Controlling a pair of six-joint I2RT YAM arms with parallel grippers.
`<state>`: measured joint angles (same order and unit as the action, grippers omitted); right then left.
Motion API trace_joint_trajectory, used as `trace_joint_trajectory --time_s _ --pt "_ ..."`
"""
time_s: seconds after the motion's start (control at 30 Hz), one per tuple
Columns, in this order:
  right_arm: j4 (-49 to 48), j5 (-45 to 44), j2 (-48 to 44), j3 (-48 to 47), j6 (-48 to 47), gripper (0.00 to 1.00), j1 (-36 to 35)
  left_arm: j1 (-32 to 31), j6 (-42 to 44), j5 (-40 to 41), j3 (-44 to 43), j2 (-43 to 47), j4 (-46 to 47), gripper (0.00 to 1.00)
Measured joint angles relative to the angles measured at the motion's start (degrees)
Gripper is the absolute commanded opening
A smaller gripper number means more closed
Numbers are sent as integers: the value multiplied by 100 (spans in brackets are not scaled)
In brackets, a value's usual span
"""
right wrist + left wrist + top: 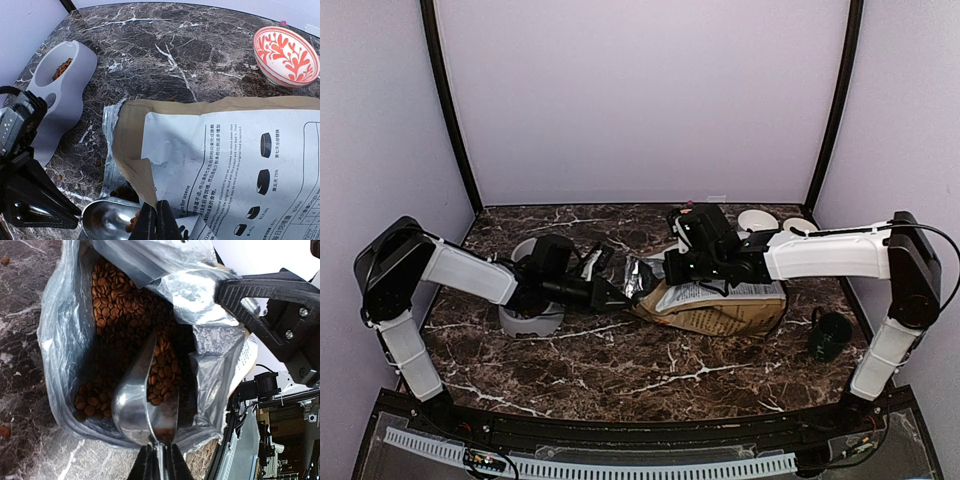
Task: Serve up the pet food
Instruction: Collect the pet food from the pet food bag.
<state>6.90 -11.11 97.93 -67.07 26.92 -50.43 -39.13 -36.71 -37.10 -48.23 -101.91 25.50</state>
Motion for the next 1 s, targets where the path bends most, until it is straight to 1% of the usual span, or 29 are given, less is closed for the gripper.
trace_joint_trajectory --time_s 0.3,1.0 --pt "0 2 0 0 2 0 0 131 -24 -17 260 426 17 0" --pt "52 39 0 -26 -2 0 0 531 -74 -243 984 944 245 0"
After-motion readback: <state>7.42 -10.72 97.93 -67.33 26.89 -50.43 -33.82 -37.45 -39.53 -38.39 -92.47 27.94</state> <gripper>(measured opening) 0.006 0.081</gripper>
